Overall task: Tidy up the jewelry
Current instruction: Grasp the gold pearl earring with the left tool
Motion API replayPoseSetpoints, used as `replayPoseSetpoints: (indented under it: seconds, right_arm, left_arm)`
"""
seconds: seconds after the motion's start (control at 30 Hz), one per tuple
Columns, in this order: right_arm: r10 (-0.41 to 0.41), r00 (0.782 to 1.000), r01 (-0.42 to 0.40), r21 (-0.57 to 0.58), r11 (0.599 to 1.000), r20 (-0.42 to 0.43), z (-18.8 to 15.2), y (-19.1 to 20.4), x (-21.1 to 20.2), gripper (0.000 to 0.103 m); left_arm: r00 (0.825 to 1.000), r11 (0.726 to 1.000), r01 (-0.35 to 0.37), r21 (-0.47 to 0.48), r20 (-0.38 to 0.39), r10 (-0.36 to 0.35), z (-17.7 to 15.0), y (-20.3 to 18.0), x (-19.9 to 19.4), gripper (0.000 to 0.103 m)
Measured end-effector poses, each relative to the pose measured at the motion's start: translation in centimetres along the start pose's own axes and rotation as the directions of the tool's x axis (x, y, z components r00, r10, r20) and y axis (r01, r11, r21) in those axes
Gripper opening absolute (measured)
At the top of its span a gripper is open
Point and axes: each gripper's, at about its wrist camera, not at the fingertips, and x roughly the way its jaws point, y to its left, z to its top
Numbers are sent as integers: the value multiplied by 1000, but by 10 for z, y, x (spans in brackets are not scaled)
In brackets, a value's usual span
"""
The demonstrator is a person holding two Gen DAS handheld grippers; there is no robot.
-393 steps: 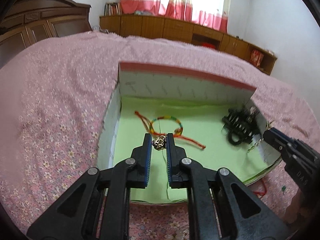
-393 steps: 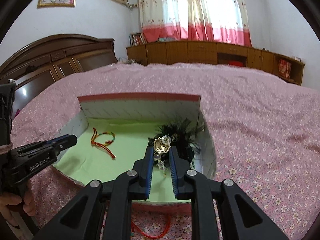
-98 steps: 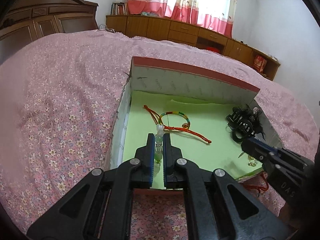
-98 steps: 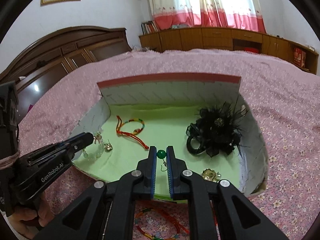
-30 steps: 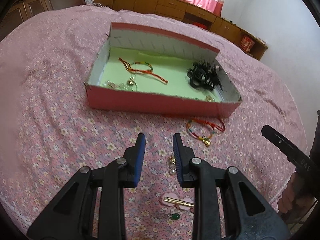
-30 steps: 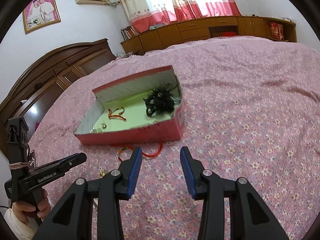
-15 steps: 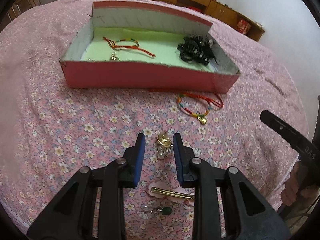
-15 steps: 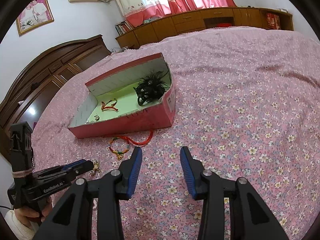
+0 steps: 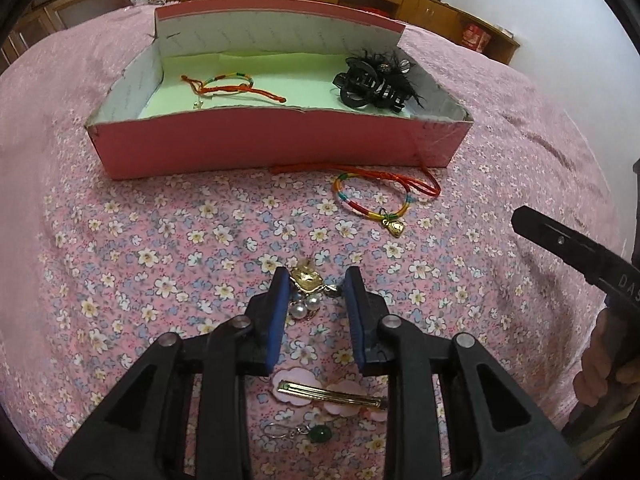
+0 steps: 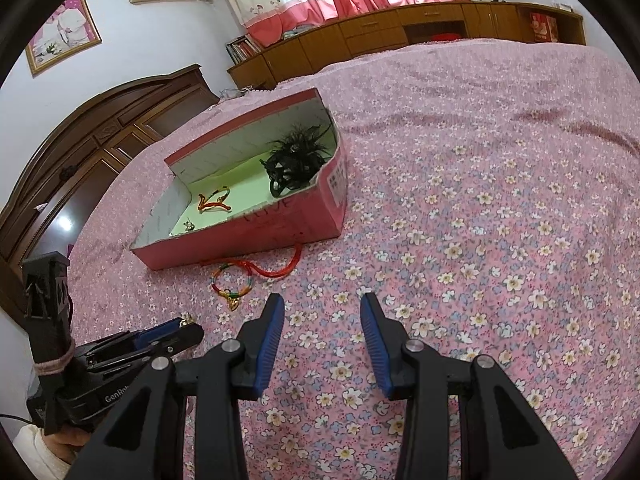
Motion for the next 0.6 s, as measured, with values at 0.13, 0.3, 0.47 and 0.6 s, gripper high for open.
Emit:
replayPoseSetpoints:
  seconds: [0.13, 0.3, 0.47, 0.6]
  right_arm:
    - [2, 1000, -2, 2, 1000, -2, 0, -1, 1, 43]
    - [0, 1000, 0, -1, 1000, -5, 0, 0, 1, 43]
    - [-1, 1000, 1, -14, 1000, -11, -1, 4, 3, 43]
    - [1, 1000, -1, -34, 999, -20, -1, 11, 7, 43]
  left_arm:
    - [1000, 1000, 14, 2, 3, -14, 0, -1, 0, 5]
    - [1000, 1000, 22, 3, 22, -22, 0, 0, -5, 3]
    - [998, 1000, 16, -3, 66, -15, 3, 5, -18, 3]
    - [995, 1000, 6, -30, 97, -4, 8, 16, -27, 2]
